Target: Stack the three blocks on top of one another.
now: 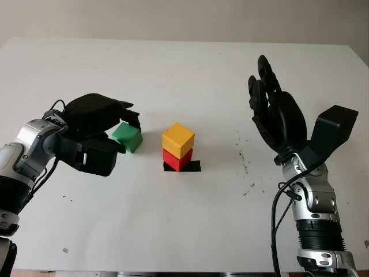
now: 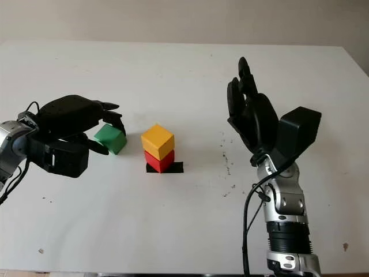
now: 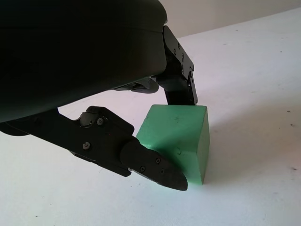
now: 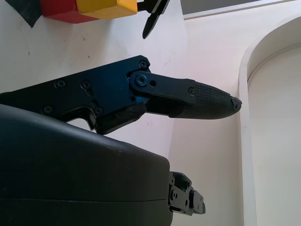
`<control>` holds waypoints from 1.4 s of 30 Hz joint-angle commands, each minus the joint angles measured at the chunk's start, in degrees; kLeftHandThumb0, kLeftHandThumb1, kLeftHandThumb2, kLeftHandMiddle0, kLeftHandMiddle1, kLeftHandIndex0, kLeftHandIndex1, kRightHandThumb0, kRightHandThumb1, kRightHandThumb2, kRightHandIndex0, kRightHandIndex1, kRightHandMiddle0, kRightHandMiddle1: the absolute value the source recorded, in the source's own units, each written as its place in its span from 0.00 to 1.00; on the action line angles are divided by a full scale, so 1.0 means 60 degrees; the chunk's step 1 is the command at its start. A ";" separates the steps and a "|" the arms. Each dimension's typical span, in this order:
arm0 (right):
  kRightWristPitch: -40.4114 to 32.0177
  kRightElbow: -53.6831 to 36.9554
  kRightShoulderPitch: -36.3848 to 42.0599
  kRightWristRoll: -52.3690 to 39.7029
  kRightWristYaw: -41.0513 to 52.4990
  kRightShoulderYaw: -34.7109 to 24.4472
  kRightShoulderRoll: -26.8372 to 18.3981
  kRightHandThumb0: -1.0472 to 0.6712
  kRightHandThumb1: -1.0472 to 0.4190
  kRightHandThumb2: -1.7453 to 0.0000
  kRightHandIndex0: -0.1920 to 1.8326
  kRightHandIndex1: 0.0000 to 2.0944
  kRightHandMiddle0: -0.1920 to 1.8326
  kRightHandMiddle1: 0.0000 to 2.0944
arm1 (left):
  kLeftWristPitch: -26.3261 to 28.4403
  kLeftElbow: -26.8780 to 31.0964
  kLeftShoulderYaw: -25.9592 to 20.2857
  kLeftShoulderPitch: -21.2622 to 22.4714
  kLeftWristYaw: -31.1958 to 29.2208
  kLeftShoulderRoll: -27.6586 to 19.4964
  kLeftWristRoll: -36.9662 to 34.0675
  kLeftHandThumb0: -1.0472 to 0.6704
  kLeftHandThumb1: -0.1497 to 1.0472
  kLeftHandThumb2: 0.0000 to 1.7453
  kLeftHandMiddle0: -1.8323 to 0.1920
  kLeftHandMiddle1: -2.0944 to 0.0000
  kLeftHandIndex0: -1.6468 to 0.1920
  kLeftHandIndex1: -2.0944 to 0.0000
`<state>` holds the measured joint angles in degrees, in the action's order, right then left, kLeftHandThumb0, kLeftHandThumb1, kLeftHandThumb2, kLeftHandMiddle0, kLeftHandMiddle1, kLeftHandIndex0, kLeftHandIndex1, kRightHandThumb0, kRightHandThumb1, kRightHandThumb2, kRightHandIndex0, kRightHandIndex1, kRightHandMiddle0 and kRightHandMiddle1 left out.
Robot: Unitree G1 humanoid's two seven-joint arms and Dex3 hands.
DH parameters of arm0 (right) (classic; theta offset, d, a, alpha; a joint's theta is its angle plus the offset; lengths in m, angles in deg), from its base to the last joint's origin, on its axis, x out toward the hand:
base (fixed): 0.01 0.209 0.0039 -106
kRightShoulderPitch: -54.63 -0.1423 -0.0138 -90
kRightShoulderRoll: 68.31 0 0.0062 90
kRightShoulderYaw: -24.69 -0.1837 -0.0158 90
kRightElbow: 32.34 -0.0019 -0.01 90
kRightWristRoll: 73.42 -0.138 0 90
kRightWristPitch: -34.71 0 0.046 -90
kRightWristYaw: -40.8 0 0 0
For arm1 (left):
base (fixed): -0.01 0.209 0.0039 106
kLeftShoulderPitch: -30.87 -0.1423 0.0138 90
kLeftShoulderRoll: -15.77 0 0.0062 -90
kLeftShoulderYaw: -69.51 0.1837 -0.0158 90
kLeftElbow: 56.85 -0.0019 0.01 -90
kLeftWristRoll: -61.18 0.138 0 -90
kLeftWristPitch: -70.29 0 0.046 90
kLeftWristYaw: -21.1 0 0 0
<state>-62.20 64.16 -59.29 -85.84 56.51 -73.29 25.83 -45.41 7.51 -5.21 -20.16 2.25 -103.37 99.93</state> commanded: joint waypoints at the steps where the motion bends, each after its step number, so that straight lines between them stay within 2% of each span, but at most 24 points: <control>1: 0.0116 -0.0044 0.0012 -0.0025 0.0038 -0.0076 -0.0104 0.20 0.00 0.66 0.00 0.00 0.00 0.00 | -0.0060 -0.0038 0.0046 -0.0014 0.0054 -0.0143 0.0043 0.43 0.92 0.04 0.72 0.97 0.65 0.43; 8: 0.0116 -0.0041 0.0010 -0.0015 0.0061 -0.0073 -0.0086 0.19 0.00 0.67 0.00 0.00 0.00 0.00 | -0.0125 0.0297 0.0072 0.0026 0.0635 -0.0341 0.0802 0.41 0.94 0.03 0.71 0.97 0.68 0.43; 11: 0.0201 0.0023 -0.0002 -0.0002 0.0085 -0.0064 -0.0077 0.19 0.00 0.68 0.00 0.00 0.00 0.00 | -0.0351 0.0555 0.0045 0.0070 0.0991 -0.0460 0.1082 0.40 0.93 0.03 0.70 0.97 0.65 0.47; 14: 0.0242 0.0068 -0.0010 0.0019 0.0120 -0.0051 -0.0102 0.19 0.00 0.68 0.00 0.00 0.00 0.00 | -0.0467 0.0796 -0.0080 0.0254 0.0677 -0.0515 0.0786 0.41 0.93 0.03 0.70 0.97 0.65 0.48; 17: 0.0276 0.0107 -0.0040 0.0075 0.0108 -0.0036 -0.0106 0.20 0.00 0.68 0.00 0.00 0.00 0.00 | -0.0373 0.1113 -0.0164 0.0739 -0.0223 -0.0596 0.0358 0.39 0.93 0.03 0.70 0.97 0.64 0.48; 23: 0.0396 0.0280 -0.0125 0.0184 0.0134 0.0055 -0.0070 0.19 0.00 0.68 0.00 0.00 0.00 0.00 | 0.0372 0.1631 -0.0122 0.2488 -0.3286 -0.0591 -0.0769 0.40 0.92 0.03 0.69 0.97 0.60 0.53; 26: 0.0652 0.0521 -0.0207 0.0293 0.0136 0.0133 -0.0021 0.19 0.00 0.67 0.00 0.00 0.00 0.00 | 0.0418 0.1469 0.0006 0.3323 -0.4315 -0.0466 -0.1187 0.40 0.92 0.03 0.68 0.97 0.62 0.46; 30: 0.0863 0.0738 -0.0301 0.0456 -0.0075 0.0228 0.0123 0.19 0.00 0.68 0.00 0.00 0.00 0.00 | 0.0840 0.1330 0.0216 0.4328 -0.5606 -0.0086 -0.1623 0.39 0.92 0.03 0.68 0.97 0.63 0.44; 35: 0.0772 0.0828 -0.0394 0.0440 -0.0214 0.0297 0.0292 0.19 0.00 0.70 0.00 0.00 0.00 0.00 | 0.0626 0.0711 0.0531 0.5408 -0.6426 0.0297 -0.1860 0.39 0.93 0.03 0.68 0.97 0.62 0.48; 40: 0.0948 0.1020 -0.0442 0.0526 -0.0269 0.0361 0.0406 0.19 0.00 0.70 0.00 0.00 0.00 0.00 | 0.0471 -0.0144 0.0773 0.6318 -0.6626 0.0820 -0.1882 0.37 0.95 0.03 0.70 0.98 0.65 0.41; 42: 0.0958 0.1076 -0.0451 0.0486 -0.0281 0.0344 0.0462 0.19 0.00 0.70 0.00 0.00 0.00 0.00 | 0.0655 -0.0363 0.0795 0.6508 -0.6706 0.1084 -0.1961 0.37 0.95 0.03 0.70 0.98 0.66 0.35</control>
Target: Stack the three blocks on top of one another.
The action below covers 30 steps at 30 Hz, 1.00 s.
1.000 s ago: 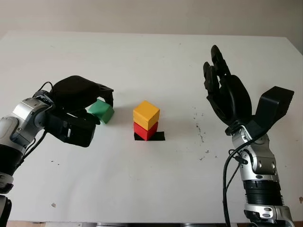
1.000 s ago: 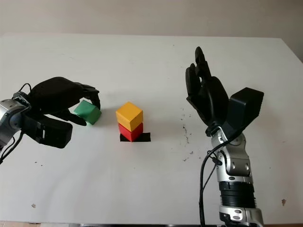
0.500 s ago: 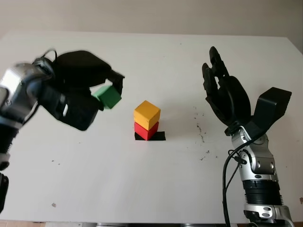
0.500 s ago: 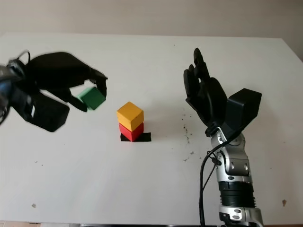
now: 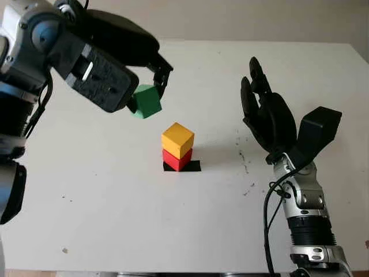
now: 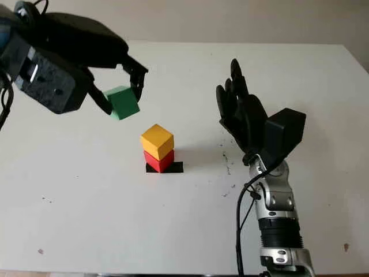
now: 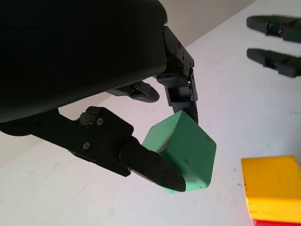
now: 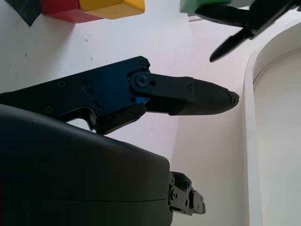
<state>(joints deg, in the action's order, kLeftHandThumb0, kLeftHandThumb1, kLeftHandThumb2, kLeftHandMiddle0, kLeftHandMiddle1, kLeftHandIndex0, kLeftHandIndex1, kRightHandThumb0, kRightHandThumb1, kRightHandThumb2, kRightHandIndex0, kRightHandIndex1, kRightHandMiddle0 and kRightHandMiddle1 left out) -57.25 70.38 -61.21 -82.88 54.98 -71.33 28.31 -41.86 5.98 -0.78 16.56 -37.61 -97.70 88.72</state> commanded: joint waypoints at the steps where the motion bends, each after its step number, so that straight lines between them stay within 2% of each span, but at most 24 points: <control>1: 0.0150 0.0057 -0.0127 -0.0011 -0.0032 0.0015 0.0069 0.20 0.00 0.70 0.00 0.00 0.00 0.00 | 0.0124 -0.0143 0.0083 0.0430 -0.0038 0.0246 -0.0066 0.36 0.95 0.03 0.70 0.98 0.67 0.33; 3: 0.0195 0.0082 -0.0115 -0.0003 -0.0038 0.0022 0.0097 0.20 0.00 0.70 0.00 0.00 0.00 0.00 | 0.0382 0.0046 0.0107 0.0406 -0.0016 0.0411 -0.0002 0.36 0.97 0.03 0.70 0.98 0.70 0.27; 7: 0.0293 0.0103 -0.0073 0.0043 -0.0074 0.0059 0.0117 0.20 0.00 0.70 0.00 0.00 0.00 0.00 | 0.0869 0.0705 0.0040 0.0165 -0.0158 0.0595 -0.0191 0.38 0.98 0.03 0.70 0.98 0.73 0.25; 9: 0.0294 0.0108 -0.0061 0.0043 -0.0108 0.0067 0.0132 0.20 0.00 0.70 0.00 0.00 0.00 0.00 | 0.0966 0.0978 0.0003 0.0020 -0.0178 0.0609 -0.0302 0.38 0.98 0.03 0.71 0.98 0.75 0.26; 14: 0.0134 0.0026 0.0045 -0.0078 -0.0150 0.0035 0.0188 0.20 0.00 0.71 0.00 0.00 0.00 0.00 | 0.1547 0.2421 -0.0086 -0.0926 0.0516 0.0486 0.0034 0.38 0.96 0.03 0.69 0.97 0.73 0.29; 21: 0.0093 -0.0034 0.0087 -0.0090 -0.0129 0.0059 0.0174 0.20 0.00 0.71 0.00 0.00 0.00 0.00 | 0.2882 0.4174 -0.0076 -0.1789 0.0575 0.0519 0.0943 0.42 0.95 0.03 0.70 0.97 0.71 0.32; 27: 0.0046 -0.0062 0.0097 -0.0061 -0.0182 0.0072 0.0180 0.19 0.00 0.72 0.00 0.00 0.00 0.00 | 0.3435 0.4651 0.0038 -0.1851 0.0189 0.0536 0.0995 0.44 0.93 0.03 0.69 0.97 0.71 0.27; 30: 0.0072 -0.0031 0.0088 -0.0123 -0.0146 0.0048 0.0200 0.20 0.00 0.72 0.00 0.00 0.00 0.00 | 0.3335 0.4598 0.0156 -0.1736 0.0038 0.0514 0.1074 0.44 0.92 0.03 0.68 0.97 0.74 0.21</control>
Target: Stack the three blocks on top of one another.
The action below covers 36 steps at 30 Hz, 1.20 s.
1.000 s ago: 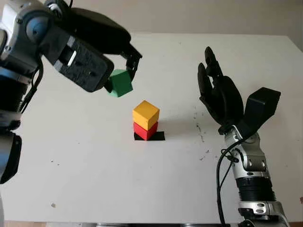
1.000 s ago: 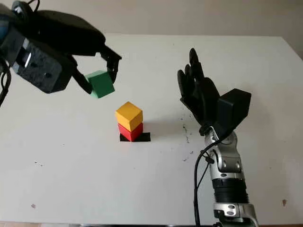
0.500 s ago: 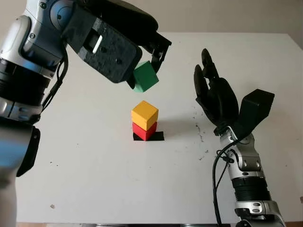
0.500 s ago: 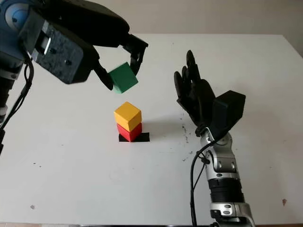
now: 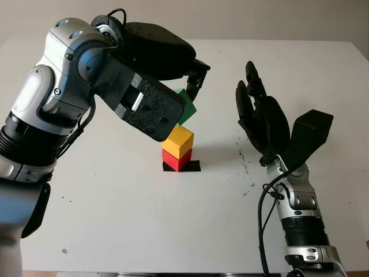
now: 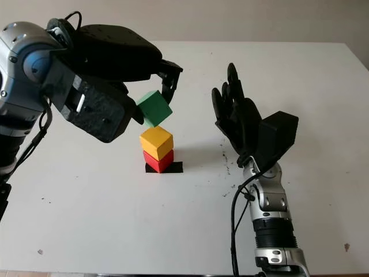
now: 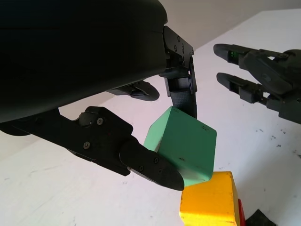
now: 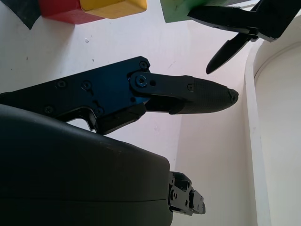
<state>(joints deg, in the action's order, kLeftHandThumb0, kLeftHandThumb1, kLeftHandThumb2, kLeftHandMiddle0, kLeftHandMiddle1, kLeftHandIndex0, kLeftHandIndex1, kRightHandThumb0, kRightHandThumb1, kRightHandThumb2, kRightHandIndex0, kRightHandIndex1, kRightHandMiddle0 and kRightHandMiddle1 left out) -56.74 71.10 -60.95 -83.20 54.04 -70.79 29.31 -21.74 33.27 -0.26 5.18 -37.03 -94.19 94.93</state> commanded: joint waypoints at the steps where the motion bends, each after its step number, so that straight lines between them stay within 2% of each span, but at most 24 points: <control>1: -0.0030 -0.0160 0.0049 -0.0091 0.0000 -0.0055 0.0046 0.20 0.00 0.72 0.00 0.00 0.00 0.00 | -0.0121 0.0002 0.0102 0.0192 -0.0056 -0.0081 0.0063 0.43 0.92 0.03 0.68 0.97 0.75 0.18; 5: 0.0016 -0.0180 0.0086 -0.0086 -0.0021 -0.0050 0.0018 0.20 0.00 0.72 0.00 0.00 0.00 0.00 | -0.0221 -0.0174 0.0069 0.0207 -0.0035 0.0003 0.0003 0.43 0.91 0.03 0.67 0.97 0.77 0.12; 11: 0.0066 -0.0168 0.0084 0.0011 -0.0137 -0.0020 0.0029 0.20 0.00 0.72 0.00 0.00 0.00 0.01 | -0.0234 -0.0358 0.0115 0.0387 -0.0228 0.0065 -0.0033 0.44 0.91 0.03 0.68 0.97 0.77 0.10; 16: 0.0052 -0.0136 0.0051 -0.0063 -0.0112 -0.0048 0.0056 0.20 0.00 0.72 0.00 0.00 0.00 0.01 | -0.0601 -0.0590 0.0199 0.0529 -0.0248 0.0076 -0.0001 0.44 0.91 0.03 0.67 0.97 0.75 0.08; 21: 0.0103 -0.0148 0.0084 -0.0039 -0.0132 -0.0043 0.0050 0.20 0.00 0.72 0.00 0.00 0.00 0.01 | -0.0666 -0.0742 0.0200 0.0499 -0.0251 0.0132 -0.0075 0.44 0.90 0.03 0.68 0.97 0.70 0.24; 22: 0.0089 -0.0155 0.0088 -0.0046 -0.0128 -0.0043 0.0049 0.20 0.00 0.72 0.00 0.00 0.00 0.01 | -0.0628 -0.0772 0.0154 0.0456 -0.0260 0.0164 -0.0179 0.44 0.90 0.03 0.68 0.97 0.69 0.24; 26: 0.0050 -0.0194 0.0111 -0.0059 -0.0111 -0.0028 0.0046 0.20 0.00 0.73 0.00 0.00 0.00 0.00 | -0.0626 -0.0797 0.0138 0.0393 -0.0264 0.0152 -0.0354 0.45 0.90 0.03 0.66 0.97 0.72 0.12; 32: 0.0095 -0.0233 0.0144 -0.0044 -0.0165 -0.0016 0.0081 0.20 0.00 0.72 0.00 0.00 0.00 0.00 | -0.0602 -0.0903 0.0278 0.0401 -0.0362 0.0173 -0.0307 0.43 0.91 0.03 0.68 0.98 0.73 0.19; 36: 0.0164 -0.0211 0.0150 -0.0029 -0.0147 -0.0019 0.0052 0.20 0.00 0.72 0.00 0.00 0.00 0.00 | -0.0492 -0.0857 0.0398 0.0350 -0.0462 0.0235 -0.0184 0.42 0.91 0.03 0.68 0.98 0.72 0.19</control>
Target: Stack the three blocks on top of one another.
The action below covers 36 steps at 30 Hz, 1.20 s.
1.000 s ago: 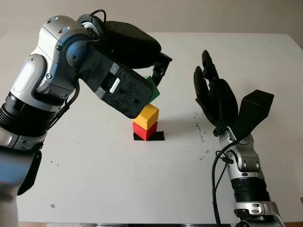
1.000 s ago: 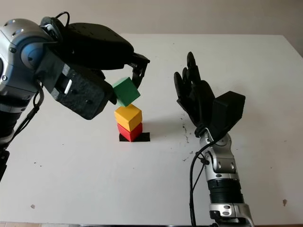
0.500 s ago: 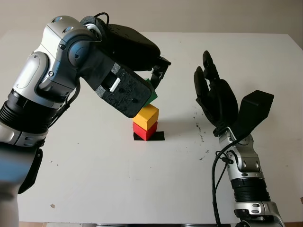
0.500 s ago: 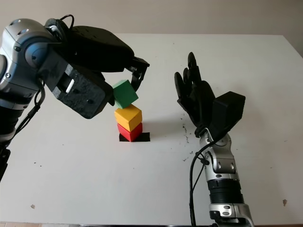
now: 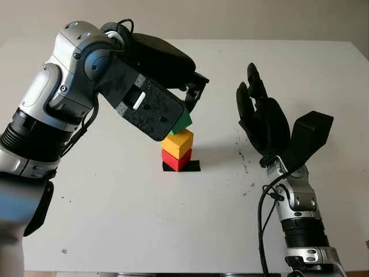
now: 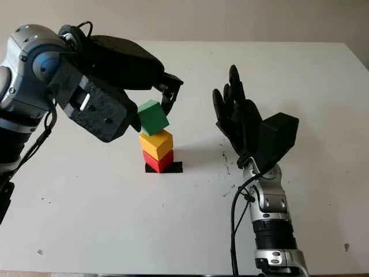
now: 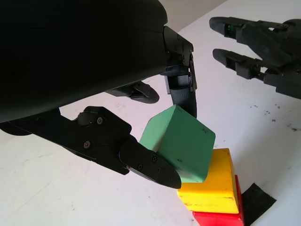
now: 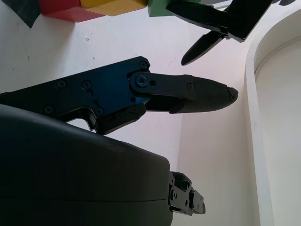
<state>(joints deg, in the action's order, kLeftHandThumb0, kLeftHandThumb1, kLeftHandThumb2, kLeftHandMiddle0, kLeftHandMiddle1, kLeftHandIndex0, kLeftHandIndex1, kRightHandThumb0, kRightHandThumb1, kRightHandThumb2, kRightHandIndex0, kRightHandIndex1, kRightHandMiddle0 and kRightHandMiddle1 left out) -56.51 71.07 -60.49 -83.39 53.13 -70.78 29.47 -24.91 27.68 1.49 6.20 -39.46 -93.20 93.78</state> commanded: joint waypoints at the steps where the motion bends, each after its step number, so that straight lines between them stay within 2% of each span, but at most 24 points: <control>1: 0.0124 -0.0204 0.0074 0.0006 0.0008 -0.0020 0.0018 0.20 0.00 0.72 0.00 0.00 0.00 0.00 | 0.0037 0.0036 0.0093 0.0169 -0.0057 0.0109 -0.0054 0.42 0.91 0.03 0.68 0.98 0.72 0.18; 9: 0.0117 -0.0173 0.0057 -0.0017 0.0054 -0.0028 0.0018 0.20 0.00 0.72 0.00 0.00 0.00 0.01 | 0.0167 0.0018 0.0083 0.0119 -0.0147 0.0261 -0.0319 0.41 0.89 0.03 0.64 0.95 0.73 0.23; 12: 0.0129 -0.0194 0.0080 0.0000 0.0045 -0.0029 0.0021 0.19 0.00 0.73 0.00 0.00 0.00 0.01 | 0.0170 0.0058 0.0111 0.0089 -0.0157 0.0275 -0.0294 0.42 0.89 0.03 0.65 0.94 0.74 0.23; 13: 0.0108 -0.0213 0.0086 -0.0015 0.0052 -0.0033 0.0021 0.19 0.00 0.73 0.00 0.00 0.00 0.01 | 0.0147 0.0060 0.0121 0.0079 -0.0156 0.0279 -0.0300 0.41 0.88 0.03 0.66 0.92 0.77 0.21; 15: 0.0085 -0.0242 0.0099 -0.0023 0.0064 -0.0028 0.0018 0.19 0.00 0.73 0.00 0.00 0.00 0.00 | 0.0135 0.0054 0.0116 0.0052 -0.0118 0.0307 -0.0340 0.41 0.88 0.03 0.80 0.66 0.79 0.20; 16: 0.0087 -0.0249 0.0104 -0.0003 0.0056 -0.0018 0.0015 0.20 0.00 0.73 0.00 0.00 0.00 0.00 | 0.0168 0.0067 0.0102 0.0035 -0.0096 0.0331 -0.0364 0.41 0.87 0.03 0.84 0.47 0.81 0.21; 19: 0.0013 -0.0271 0.0103 0.0018 0.0042 0.0000 0.0007 0.20 0.00 0.72 0.00 0.00 0.00 0.00 | 0.0214 0.0075 0.0159 0.0097 -0.0145 0.0364 -0.0343 0.41 0.88 0.03 0.89 0.30 0.83 0.24; 21: 0.0047 -0.0261 0.0104 0.0030 0.0062 0.0013 0.0004 0.20 0.00 0.72 0.00 0.00 0.00 0.00 | 0.0170 0.0068 0.0228 0.0139 -0.0168 0.0366 -0.0278 0.41 0.88 0.03 0.90 0.27 0.85 0.26; 23: 0.0052 -0.0244 0.0100 0.0035 0.0071 0.0014 -0.0003 0.19 0.00 0.72 0.00 0.00 0.00 0.00 | 0.0179 0.0081 0.0277 0.0161 -0.0193 0.0367 -0.0207 0.40 0.88 0.03 0.92 0.32 0.84 0.27; 25: 0.0006 -0.0240 0.0092 0.0033 0.0072 0.0010 -0.0012 0.19 0.00 0.73 0.00 0.00 0.00 0.00 | 0.0166 0.0107 0.0278 0.0150 -0.0210 0.0357 -0.0199 0.40 0.87 0.03 0.92 0.41 0.84 0.27; 26: -0.0009 -0.0236 0.0090 0.0035 0.0081 0.0011 -0.0024 0.19 0.00 0.73 0.00 0.00 0.00 0.00 | 0.0170 0.0125 0.0264 0.0141 -0.0245 0.0347 -0.0236 0.40 0.87 0.03 0.91 0.42 0.83 0.26; 28: -0.0020 -0.0225 0.0087 0.0057 0.0086 0.0017 -0.0045 0.19 0.00 0.73 0.00 0.00 0.00 0.00 | 0.0231 0.0155 0.0290 0.0176 -0.0391 0.0318 -0.0255 0.40 0.88 0.03 0.91 0.36 0.82 0.26; 30: -0.0072 -0.0231 0.0078 0.0073 0.0076 0.0017 -0.0057 0.18 0.00 0.73 0.00 0.00 0.00 0.00 | 0.0505 0.0255 0.0370 0.0253 -0.0641 0.0314 -0.0110 0.38 0.89 0.03 0.93 0.54 0.85 0.28; 31: -0.0064 -0.0216 0.0067 0.0080 0.0090 0.0019 -0.0066 0.18 0.00 0.73 0.00 0.00 0.00 0.00 | 0.0622 0.0300 0.0361 0.0256 -0.0716 0.0330 -0.0109 0.37 0.90 0.03 0.92 0.60 0.86 0.28; 33: -0.0032 -0.0167 0.0035 0.0100 0.0124 0.0023 -0.0085 0.18 0.00 0.73 0.00 0.00 0.00 0.00 | 0.0841 0.0374 0.0313 0.0245 -0.0855 0.0361 -0.0171 0.36 0.88 0.03 0.88 0.77 0.86 0.31; 36: -0.0043 -0.0147 0.0011 0.0113 0.0125 0.0021 -0.0081 0.18 0.00 0.73 0.00 0.00 0.00 0.00 | 0.0851 0.0393 0.0280 0.0210 -0.0924 0.0321 -0.0284 0.35 0.87 0.03 0.84 0.88 0.87 0.32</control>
<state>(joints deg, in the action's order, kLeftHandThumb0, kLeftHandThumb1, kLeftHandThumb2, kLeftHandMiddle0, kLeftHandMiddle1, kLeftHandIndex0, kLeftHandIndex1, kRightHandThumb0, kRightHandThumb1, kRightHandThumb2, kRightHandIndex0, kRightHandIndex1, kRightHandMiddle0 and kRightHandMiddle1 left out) -56.63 70.83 -60.28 -82.85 53.78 -70.67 29.34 -19.92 29.32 3.22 6.20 -44.61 -91.31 92.46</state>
